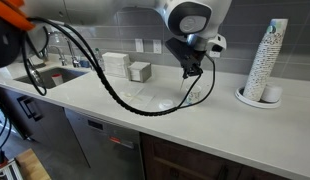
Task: Pick up the mixing stick from the paper cup and put it on the table
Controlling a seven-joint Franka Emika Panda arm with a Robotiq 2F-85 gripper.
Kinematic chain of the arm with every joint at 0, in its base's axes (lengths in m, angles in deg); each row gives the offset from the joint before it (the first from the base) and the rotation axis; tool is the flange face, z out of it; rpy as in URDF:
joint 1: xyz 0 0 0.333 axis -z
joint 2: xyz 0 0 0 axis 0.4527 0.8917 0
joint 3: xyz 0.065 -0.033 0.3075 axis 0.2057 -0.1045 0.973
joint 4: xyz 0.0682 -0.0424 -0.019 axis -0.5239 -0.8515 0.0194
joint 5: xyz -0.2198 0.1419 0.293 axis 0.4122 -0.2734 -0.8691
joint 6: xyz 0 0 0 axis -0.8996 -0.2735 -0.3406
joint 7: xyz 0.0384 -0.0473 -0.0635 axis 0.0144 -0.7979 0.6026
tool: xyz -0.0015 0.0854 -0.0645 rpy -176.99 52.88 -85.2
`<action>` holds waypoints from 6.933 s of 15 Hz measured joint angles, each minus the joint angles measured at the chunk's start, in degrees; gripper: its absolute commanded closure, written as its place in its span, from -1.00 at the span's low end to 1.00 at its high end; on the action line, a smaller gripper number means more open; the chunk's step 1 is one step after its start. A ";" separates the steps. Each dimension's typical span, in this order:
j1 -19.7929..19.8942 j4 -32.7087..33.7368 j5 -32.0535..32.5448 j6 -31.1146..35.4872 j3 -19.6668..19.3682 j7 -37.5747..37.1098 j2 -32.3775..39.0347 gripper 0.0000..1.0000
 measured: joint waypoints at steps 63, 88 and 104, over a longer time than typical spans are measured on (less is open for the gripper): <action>-11.61 21.64 -21.96 -12.24 4.57 2.29 30.39 -0.39; -20.07 23.19 4.24 -12.73 -9.74 -1.69 16.18 -1.00; -29.16 -10.46 17.04 -6.74 -13.94 10.69 -13.83 -1.00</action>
